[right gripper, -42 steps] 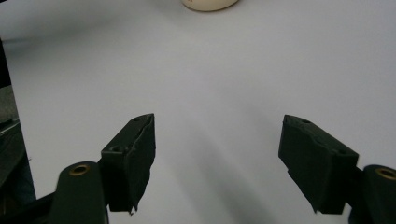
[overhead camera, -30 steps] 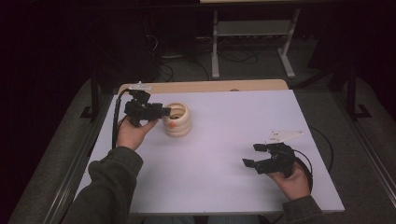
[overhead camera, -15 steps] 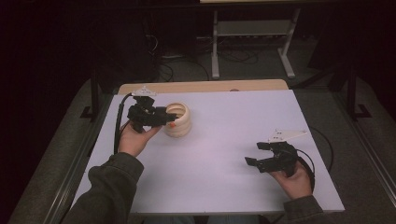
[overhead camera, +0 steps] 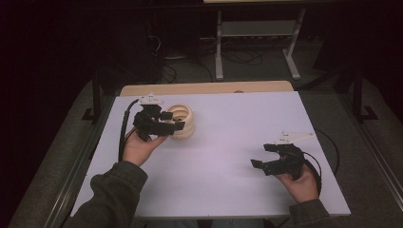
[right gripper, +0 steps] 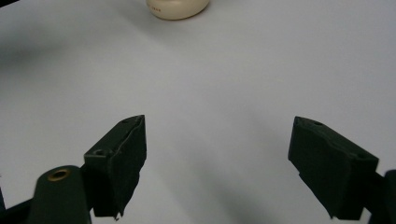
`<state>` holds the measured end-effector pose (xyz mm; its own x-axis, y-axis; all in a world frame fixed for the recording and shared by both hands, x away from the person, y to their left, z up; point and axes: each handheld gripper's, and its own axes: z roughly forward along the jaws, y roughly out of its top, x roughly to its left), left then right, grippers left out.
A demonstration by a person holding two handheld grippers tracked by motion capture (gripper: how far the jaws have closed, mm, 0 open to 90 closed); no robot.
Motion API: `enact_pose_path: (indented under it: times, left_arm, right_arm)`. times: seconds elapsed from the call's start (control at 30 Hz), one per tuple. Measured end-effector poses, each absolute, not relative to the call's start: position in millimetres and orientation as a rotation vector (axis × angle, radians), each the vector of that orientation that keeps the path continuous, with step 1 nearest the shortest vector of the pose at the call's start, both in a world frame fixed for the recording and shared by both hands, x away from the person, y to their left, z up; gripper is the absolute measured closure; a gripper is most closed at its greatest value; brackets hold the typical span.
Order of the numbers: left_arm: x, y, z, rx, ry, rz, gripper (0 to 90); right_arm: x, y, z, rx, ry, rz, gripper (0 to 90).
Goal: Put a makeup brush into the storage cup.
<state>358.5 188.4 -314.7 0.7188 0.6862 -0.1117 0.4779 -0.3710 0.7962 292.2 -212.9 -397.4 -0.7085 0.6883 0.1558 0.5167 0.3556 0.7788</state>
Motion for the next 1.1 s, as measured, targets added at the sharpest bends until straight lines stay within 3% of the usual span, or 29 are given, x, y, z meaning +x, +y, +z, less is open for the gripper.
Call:
enact_pose_path:
  times: [1.1]
  left_arm:
    - [325.2, 186.8, -343.8, 2.056, 0.826, 0.265, 29.2]
  right_arm:
    - [292.4, -215.2, -399.8, 1.106, 2.401, 1.276, 18.1]
